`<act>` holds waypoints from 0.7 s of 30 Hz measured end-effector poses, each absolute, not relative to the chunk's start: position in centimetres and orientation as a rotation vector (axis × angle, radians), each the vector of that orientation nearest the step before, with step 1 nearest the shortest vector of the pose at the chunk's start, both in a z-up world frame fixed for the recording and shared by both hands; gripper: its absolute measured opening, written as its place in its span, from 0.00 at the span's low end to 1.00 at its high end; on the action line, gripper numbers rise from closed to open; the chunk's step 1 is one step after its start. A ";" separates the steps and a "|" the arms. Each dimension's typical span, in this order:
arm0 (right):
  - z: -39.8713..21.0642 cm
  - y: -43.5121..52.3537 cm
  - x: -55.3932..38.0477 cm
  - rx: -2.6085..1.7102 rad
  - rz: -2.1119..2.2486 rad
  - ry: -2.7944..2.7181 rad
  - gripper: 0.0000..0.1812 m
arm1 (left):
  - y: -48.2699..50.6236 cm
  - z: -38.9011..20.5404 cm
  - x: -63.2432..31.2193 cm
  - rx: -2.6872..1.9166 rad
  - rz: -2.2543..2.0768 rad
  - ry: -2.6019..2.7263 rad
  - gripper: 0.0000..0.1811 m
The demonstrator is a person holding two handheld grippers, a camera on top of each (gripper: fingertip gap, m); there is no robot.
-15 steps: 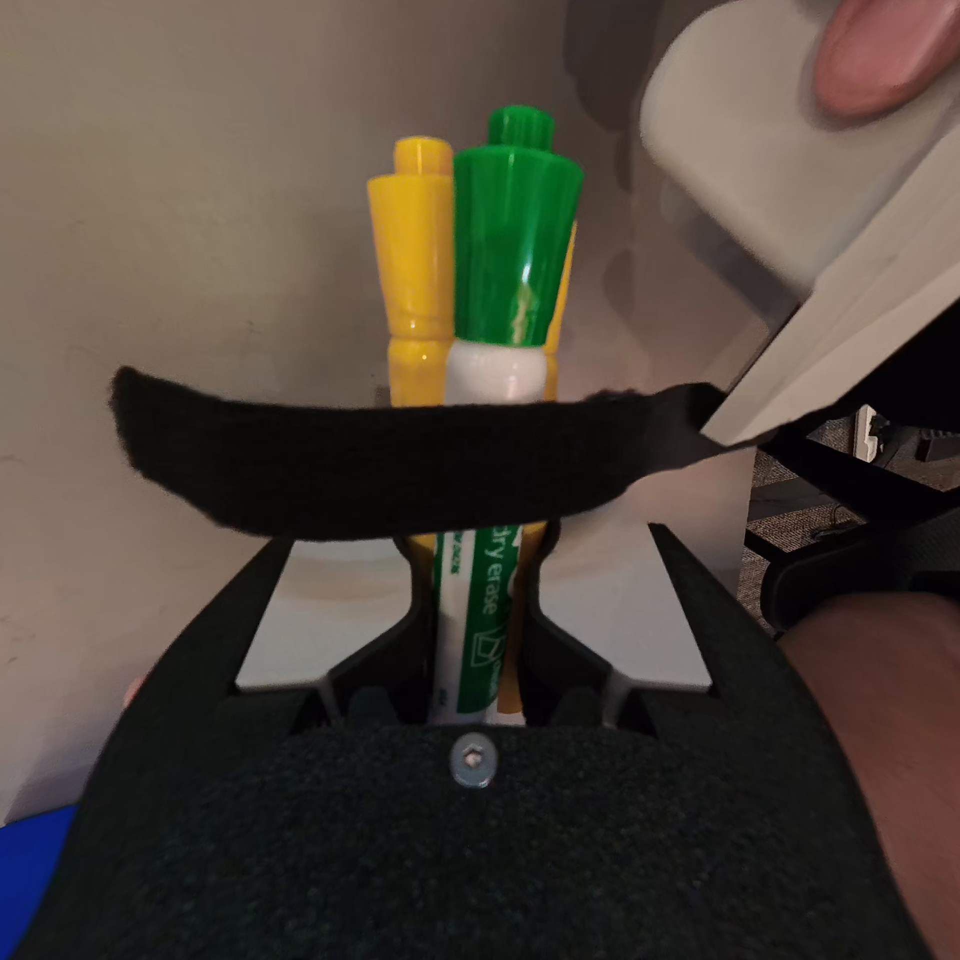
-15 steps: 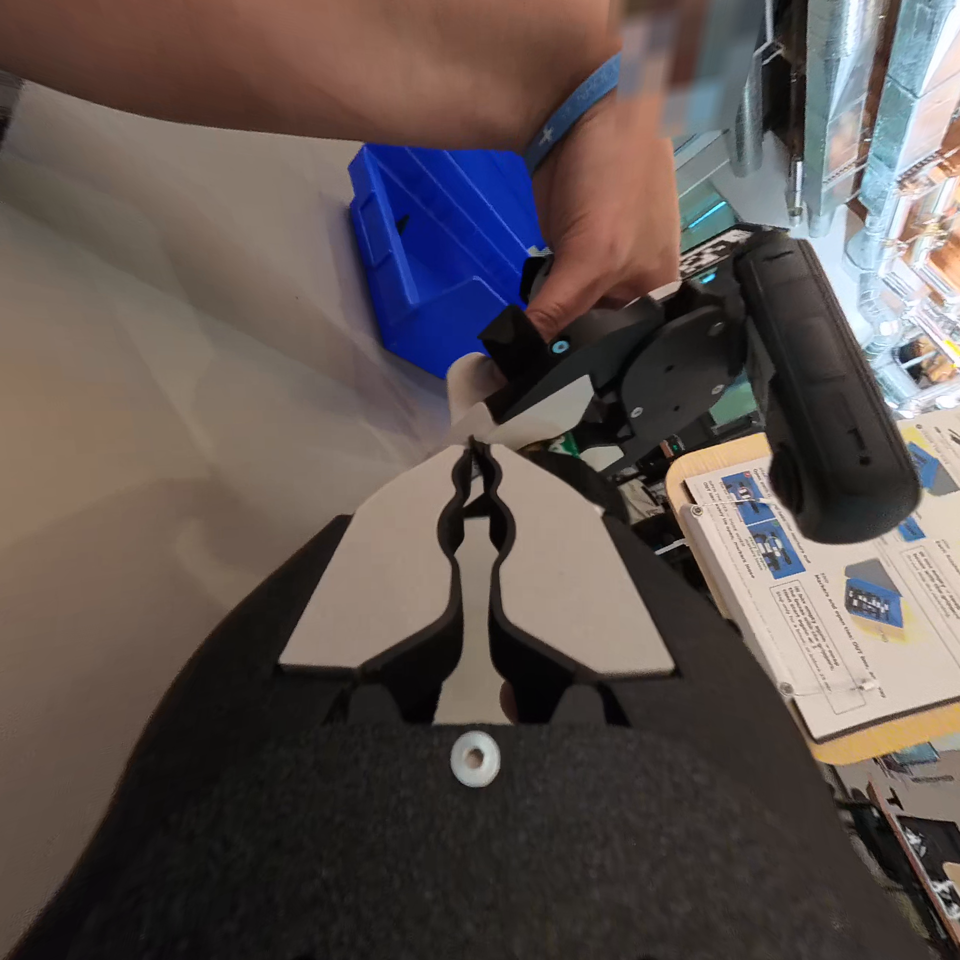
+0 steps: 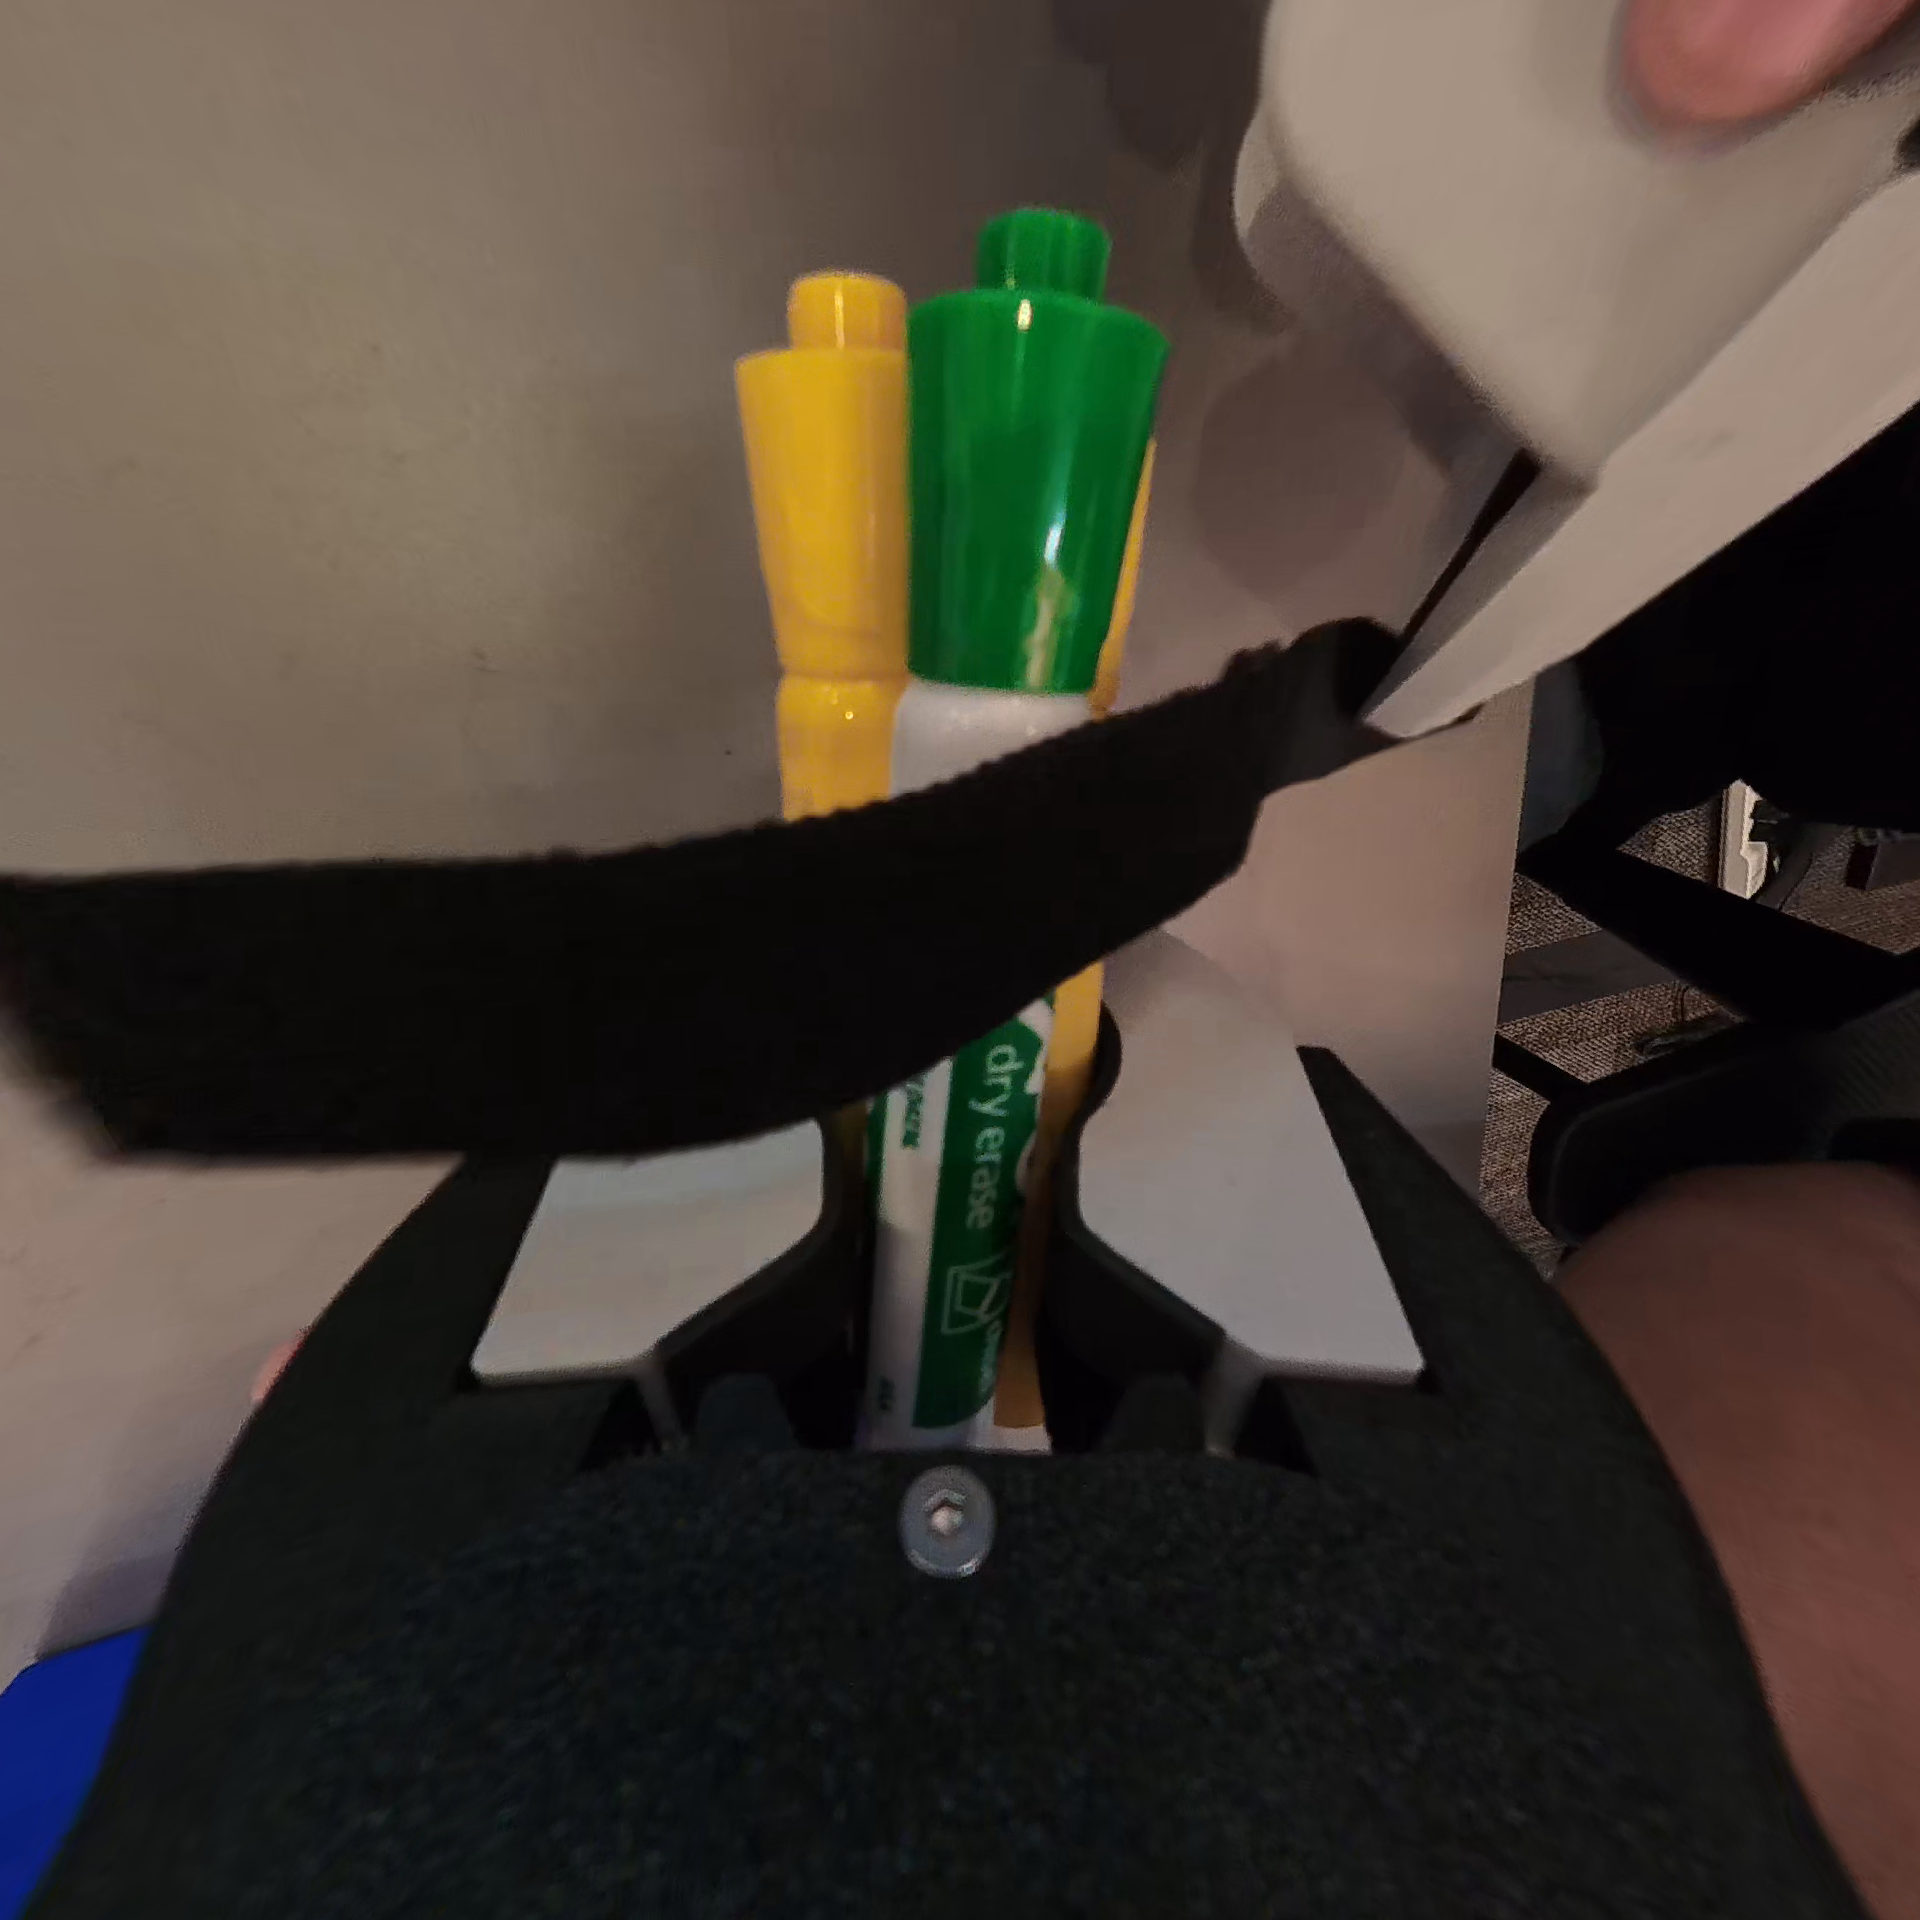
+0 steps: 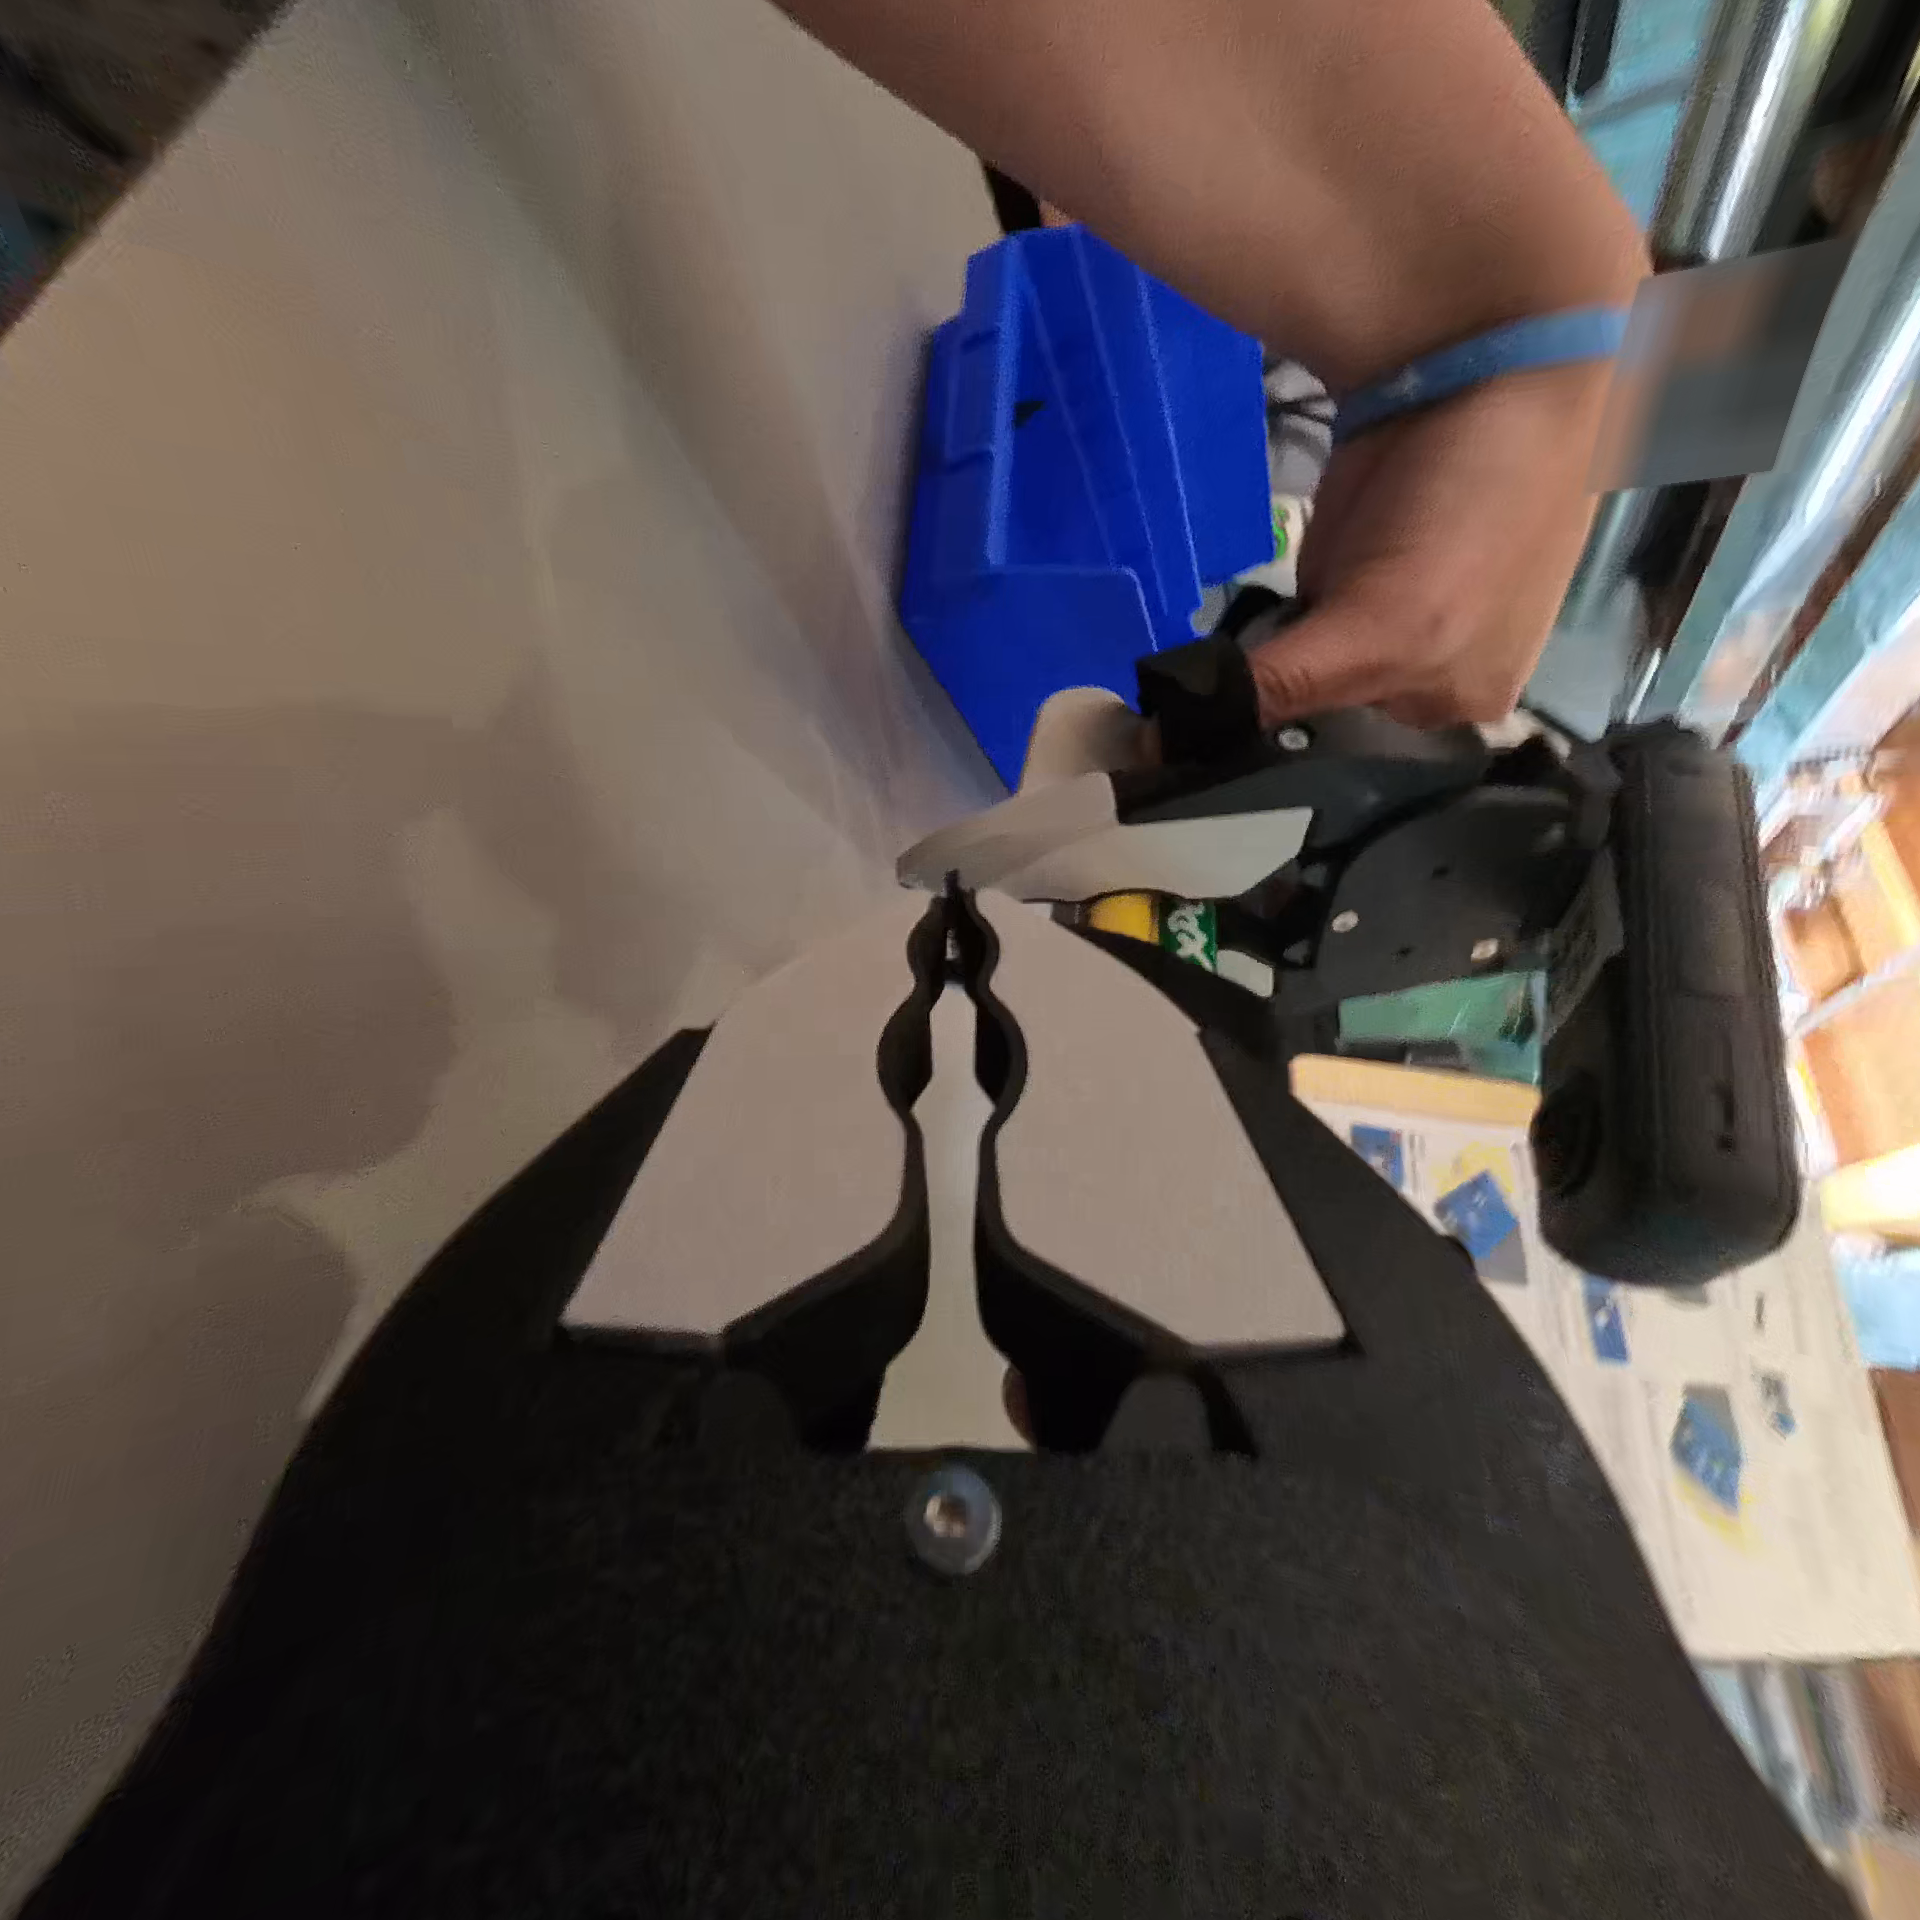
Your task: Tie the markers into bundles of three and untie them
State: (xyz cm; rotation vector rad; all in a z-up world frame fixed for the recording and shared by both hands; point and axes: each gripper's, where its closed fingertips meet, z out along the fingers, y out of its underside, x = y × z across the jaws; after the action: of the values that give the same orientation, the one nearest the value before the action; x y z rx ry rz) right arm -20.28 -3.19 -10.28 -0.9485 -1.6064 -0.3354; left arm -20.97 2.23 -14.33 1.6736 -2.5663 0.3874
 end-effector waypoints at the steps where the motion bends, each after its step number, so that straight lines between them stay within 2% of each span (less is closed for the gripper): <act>1: -10.2 -3.5 -20.4 -0.913 -0.336 -1.641 0.01 | 2.1 -14.3 -20.9 1.668 0.395 -2.568 0.23; 12: -8.6 -2.8 -20.9 -0.958 -0.162 -1.729 0.02 | 1.9 -14.0 -20.5 1.667 0.419 -2.573 0.23; 21: -9.7 -2.3 -21.3 -0.967 -0.216 -1.746 0.05 | 1.9 -14.2 -20.6 1.668 0.414 -2.566 0.23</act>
State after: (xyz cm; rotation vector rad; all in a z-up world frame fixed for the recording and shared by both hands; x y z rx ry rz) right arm -21.27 -2.35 -9.72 -0.9670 -1.7464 -0.2164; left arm -20.64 1.95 -14.19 1.6677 -2.5658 0.4141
